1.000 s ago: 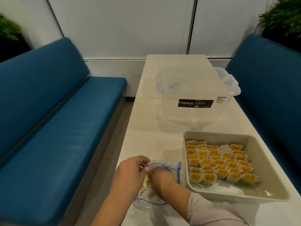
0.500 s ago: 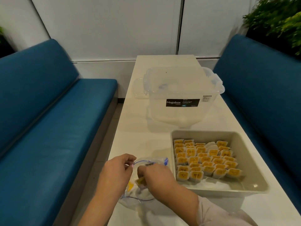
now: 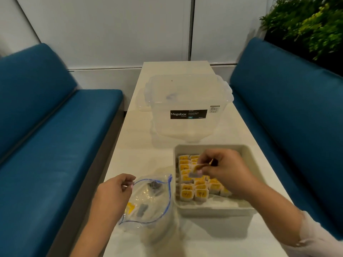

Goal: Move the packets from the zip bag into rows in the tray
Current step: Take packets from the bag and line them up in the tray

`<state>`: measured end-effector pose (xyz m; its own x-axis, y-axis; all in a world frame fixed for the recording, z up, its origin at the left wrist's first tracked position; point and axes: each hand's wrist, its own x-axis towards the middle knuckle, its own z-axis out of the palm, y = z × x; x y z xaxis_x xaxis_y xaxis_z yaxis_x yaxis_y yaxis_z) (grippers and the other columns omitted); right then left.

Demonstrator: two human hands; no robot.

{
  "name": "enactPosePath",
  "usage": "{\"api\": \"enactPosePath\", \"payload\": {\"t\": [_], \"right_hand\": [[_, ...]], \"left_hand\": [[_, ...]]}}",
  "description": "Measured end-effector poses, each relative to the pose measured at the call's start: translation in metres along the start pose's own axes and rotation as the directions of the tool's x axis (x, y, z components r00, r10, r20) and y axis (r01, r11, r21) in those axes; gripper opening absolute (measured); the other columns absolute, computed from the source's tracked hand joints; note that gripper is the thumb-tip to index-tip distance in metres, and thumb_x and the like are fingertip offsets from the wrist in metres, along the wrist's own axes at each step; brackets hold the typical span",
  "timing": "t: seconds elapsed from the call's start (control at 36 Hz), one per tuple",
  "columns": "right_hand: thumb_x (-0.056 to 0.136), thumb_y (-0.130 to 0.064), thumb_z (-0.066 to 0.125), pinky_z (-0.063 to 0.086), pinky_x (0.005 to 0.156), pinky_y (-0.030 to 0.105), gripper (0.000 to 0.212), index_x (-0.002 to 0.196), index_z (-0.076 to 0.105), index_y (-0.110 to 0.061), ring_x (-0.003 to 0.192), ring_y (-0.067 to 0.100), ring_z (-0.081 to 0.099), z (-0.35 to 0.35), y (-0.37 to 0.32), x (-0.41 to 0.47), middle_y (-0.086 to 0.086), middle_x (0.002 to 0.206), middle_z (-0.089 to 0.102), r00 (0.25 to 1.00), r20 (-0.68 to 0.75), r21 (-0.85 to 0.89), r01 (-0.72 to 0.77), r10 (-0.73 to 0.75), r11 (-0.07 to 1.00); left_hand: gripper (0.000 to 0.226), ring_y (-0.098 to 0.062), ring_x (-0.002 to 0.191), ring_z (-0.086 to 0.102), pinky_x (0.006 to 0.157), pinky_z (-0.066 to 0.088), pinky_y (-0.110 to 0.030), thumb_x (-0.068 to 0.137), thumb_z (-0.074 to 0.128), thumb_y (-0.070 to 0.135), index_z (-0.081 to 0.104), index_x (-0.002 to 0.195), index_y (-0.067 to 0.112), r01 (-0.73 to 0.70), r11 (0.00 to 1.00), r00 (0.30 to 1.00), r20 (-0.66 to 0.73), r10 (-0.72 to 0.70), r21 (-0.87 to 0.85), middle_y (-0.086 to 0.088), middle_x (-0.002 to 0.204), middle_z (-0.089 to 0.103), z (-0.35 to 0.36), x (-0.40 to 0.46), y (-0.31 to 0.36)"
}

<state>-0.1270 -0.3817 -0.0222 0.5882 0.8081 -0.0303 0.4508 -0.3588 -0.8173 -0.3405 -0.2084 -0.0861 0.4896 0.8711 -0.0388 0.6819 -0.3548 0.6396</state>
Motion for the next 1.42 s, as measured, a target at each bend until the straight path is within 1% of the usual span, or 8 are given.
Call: {"api": "enactPosePath", "payload": {"t": [0.17,0.25,0.39,0.5,0.64,0.78,1.0,1.42], "right_hand": [[0.080,-0.006,0.073,0.055,0.068,0.020,0.017,0.078,0.068,-0.023,0.075,0.004,0.064,-0.025,0.029,-0.005,-0.007,0.079,0.068,0.996,-0.022,-0.103,-0.092,0.090,0.990],[0.082,-0.007,0.068,0.053,0.070,0.026,0.019,0.080,0.064,-0.025,0.080,0.008,0.060,-0.023,0.043,-0.007,-0.006,0.085,0.065,0.990,0.021,-0.252,-0.132,0.141,0.959],[0.086,-0.006,0.061,0.046,0.059,0.019,0.026,0.073,0.054,-0.027,0.071,0.008,0.057,-0.015,0.061,-0.008,-0.008,0.078,0.060,0.978,0.075,-0.355,-0.156,0.195,0.922],[0.087,-0.014,0.064,0.039,0.058,0.016,0.015,0.080,0.058,-0.025,0.076,0.007,0.054,-0.008,0.070,-0.009,-0.012,0.077,0.057,0.973,0.090,-0.464,-0.148,0.213,0.874],[0.084,-0.020,0.068,0.052,0.067,0.025,0.018,0.073,0.059,-0.030,0.077,0.008,0.058,0.002,0.076,-0.009,-0.011,0.079,0.061,0.960,0.073,-0.494,-0.200,0.270,0.846],[0.083,-0.029,0.070,0.039,0.059,0.021,0.014,0.075,0.060,-0.034,0.076,0.008,0.053,0.006,0.075,-0.007,-0.016,0.077,0.046,0.963,0.027,-0.530,-0.215,0.269,0.820],[0.082,-0.031,0.071,0.035,0.048,0.017,0.012,0.073,0.065,-0.034,0.071,0.004,0.056,0.009,0.075,-0.006,-0.014,0.081,0.061,0.940,-0.022,-0.519,-0.303,0.342,0.799],[0.082,-0.029,0.072,0.039,0.051,0.019,0.022,0.066,0.059,-0.035,0.071,0.004,0.057,0.011,0.075,-0.006,-0.015,0.076,0.059,0.920,-0.043,-0.512,-0.354,0.389,0.783]], "left_hand": [[0.019,0.002,0.078,0.060,0.066,0.042,-0.016,0.084,0.064,0.014,0.070,0.097,0.027,0.000,1.000,1.000,-0.021,0.000,-0.003,0.019,0.081,0.066,0.004,-0.005,0.001],[0.018,0.002,0.079,0.060,0.066,0.041,-0.015,0.085,0.064,0.016,0.070,0.098,0.028,0.005,1.000,1.000,-0.021,-0.005,0.002,0.019,0.082,0.067,0.005,-0.006,0.002],[0.019,0.001,0.080,0.061,0.067,0.044,-0.018,0.085,0.065,0.016,0.070,0.098,0.028,0.012,1.000,1.000,-0.028,-0.012,0.003,0.019,0.082,0.067,0.005,-0.009,0.002],[0.019,0.001,0.080,0.061,0.067,0.043,-0.017,0.085,0.064,0.015,0.070,0.097,0.028,0.015,1.000,0.999,-0.033,-0.015,0.005,0.018,0.082,0.067,0.006,-0.010,0.002],[0.019,0.001,0.079,0.061,0.065,0.041,-0.014,0.085,0.064,0.015,0.069,0.099,0.027,0.021,1.000,0.999,-0.032,-0.021,0.006,0.019,0.082,0.067,0.007,-0.009,0.001],[0.018,0.001,0.078,0.061,0.064,0.040,-0.012,0.086,0.065,0.016,0.069,0.099,0.026,0.025,1.000,0.999,-0.027,-0.025,0.009,0.016,0.083,0.068,0.006,-0.009,0.002],[0.017,0.000,0.078,0.061,0.065,0.042,-0.015,0.086,0.065,0.016,0.069,0.100,0.026,0.027,1.000,0.999,-0.018,-0.027,-0.007,0.015,0.083,0.068,0.005,-0.008,0.001],[0.017,0.003,0.078,0.059,0.063,0.041,-0.013,0.085,0.066,0.018,0.069,0.099,0.028,0.025,1.000,1.000,0.000,-0.025,0.000,0.019,0.081,0.066,0.003,-0.005,-0.002]]}}
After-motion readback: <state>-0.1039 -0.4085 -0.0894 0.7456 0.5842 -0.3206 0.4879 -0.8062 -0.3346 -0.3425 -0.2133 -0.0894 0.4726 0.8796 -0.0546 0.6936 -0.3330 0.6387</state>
